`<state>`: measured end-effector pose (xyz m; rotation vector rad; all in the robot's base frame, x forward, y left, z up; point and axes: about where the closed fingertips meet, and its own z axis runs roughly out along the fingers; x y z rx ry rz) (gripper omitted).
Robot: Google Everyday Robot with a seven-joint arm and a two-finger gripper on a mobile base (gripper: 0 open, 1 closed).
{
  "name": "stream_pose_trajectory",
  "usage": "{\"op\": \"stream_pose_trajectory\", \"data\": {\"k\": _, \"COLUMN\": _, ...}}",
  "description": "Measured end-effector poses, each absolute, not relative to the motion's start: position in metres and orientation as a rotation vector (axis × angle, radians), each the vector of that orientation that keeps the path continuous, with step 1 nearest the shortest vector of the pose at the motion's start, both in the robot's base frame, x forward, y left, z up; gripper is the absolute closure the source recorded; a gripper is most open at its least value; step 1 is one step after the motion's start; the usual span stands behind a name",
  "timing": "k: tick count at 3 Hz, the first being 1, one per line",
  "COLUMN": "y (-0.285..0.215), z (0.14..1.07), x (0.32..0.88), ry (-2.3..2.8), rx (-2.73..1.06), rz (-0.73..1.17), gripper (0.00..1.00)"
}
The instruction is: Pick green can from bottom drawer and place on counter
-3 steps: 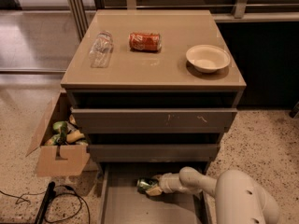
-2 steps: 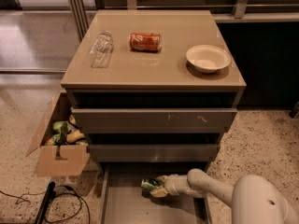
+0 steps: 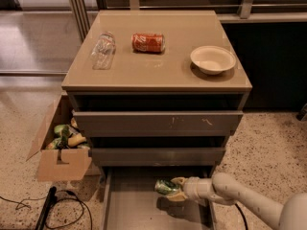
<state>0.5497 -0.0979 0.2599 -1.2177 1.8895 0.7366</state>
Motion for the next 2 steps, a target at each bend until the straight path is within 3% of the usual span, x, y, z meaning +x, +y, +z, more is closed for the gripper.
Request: {"op": "stream_pose_trajectory", "data": {"k": 2, "y": -0.140, "z": 0.356, "x": 0.533, "ry": 1.821, "rx": -1.264, "rz": 0.677, "gripper": 1.00}}
